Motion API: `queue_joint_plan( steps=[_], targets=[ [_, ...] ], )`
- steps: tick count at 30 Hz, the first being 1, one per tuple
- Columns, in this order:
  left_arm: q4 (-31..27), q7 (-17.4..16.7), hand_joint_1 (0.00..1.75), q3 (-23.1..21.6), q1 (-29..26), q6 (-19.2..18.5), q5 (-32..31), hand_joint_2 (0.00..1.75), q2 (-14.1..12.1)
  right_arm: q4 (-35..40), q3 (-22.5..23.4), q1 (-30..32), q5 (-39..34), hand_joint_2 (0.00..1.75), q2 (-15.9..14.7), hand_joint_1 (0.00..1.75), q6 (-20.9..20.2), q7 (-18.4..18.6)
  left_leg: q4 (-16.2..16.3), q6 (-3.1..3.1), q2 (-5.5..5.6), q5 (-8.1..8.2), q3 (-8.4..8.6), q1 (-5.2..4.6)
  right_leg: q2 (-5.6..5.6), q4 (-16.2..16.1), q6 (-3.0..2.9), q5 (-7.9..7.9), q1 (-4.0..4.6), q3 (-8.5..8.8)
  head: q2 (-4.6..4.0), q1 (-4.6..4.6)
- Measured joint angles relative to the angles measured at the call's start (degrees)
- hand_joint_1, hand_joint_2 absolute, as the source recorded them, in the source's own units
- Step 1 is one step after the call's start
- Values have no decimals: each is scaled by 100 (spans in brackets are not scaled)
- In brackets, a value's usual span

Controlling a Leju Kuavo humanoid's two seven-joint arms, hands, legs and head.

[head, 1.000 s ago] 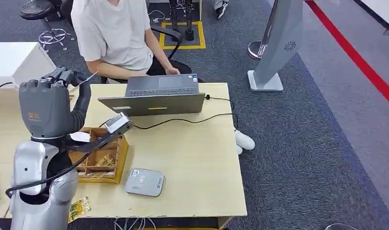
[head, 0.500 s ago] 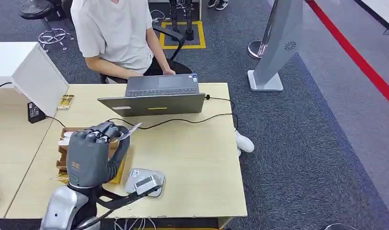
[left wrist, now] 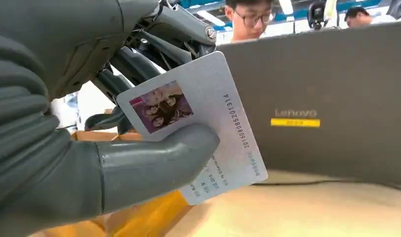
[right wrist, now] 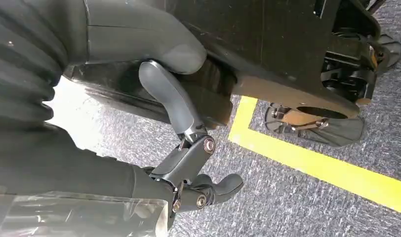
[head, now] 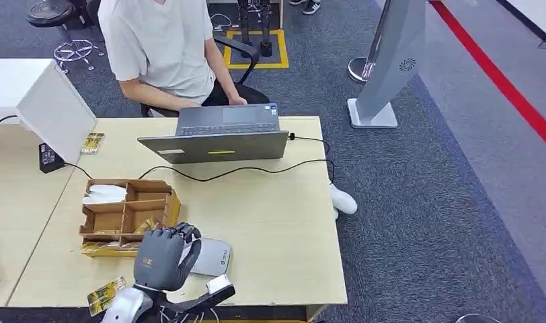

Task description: Pass the card to the sensor for recognition and then transmit it.

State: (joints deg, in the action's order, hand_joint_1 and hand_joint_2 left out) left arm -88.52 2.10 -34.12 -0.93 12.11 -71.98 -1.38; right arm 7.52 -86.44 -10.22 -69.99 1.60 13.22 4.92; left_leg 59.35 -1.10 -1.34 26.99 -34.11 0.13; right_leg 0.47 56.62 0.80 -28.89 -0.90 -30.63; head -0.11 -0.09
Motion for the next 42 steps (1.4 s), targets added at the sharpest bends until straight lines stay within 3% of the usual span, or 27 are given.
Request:
queue_joint_plan(
  steps=[11,16,25,30,32,37,40,42],
  targets=[
    [135,0,175,42,-1,-17,0,175,0,0,0,-5,2,175,0,0,0,22,0,0,0,0,1,0,0,0,0,0,0,1,0,0],
    [234,-111,175,74,2,-249,-11,175,4,0,0,-5,-2,175,0,0,-4,37,0,0,0,0,1,0,0,0,0,0,0,-1,0,0],
    [927,-304,175,164,112,-435,-221,175,118,0,0,-10,-90,175,0,0,-57,57,1,0,3,-1,2,0,-3,0,0,0,0,-1,0,0],
    [1680,-138,175,164,397,67,-179,175,370,0,0,-12,-109,175,0,0,-74,61,1,0,2,-1,3,-1,-3,0,1,1,0,5,0,0],
    [1873,-158,175,164,474,103,-181,175,426,0,0,-13,-109,175,0,0,-70,74,1,-1,5,-1,5,-1,-7,0,1,1,0,8,0,2],
    [1648,-463,175,164,459,-431,-184,175,378,0,0,-12,-101,175,0,0,-70,74,0,0,5,0,20,0,-7,0,0,0,1,27,0,2],
    [1489,-396,175,177,394,-400,-195,175,319,0,0,-12,-107,175,0,0,-70,74,-1,0,4,0,23,1,-7,1,0,0,1,23,0,0],
    [1368,-282,175,181,325,-178,-210,175,293,0,0,-11,-118,175,0,0,-70,72,-1,0,5,-1,23,2,-8,1,0,0,2,22,0,2]
  ],
)
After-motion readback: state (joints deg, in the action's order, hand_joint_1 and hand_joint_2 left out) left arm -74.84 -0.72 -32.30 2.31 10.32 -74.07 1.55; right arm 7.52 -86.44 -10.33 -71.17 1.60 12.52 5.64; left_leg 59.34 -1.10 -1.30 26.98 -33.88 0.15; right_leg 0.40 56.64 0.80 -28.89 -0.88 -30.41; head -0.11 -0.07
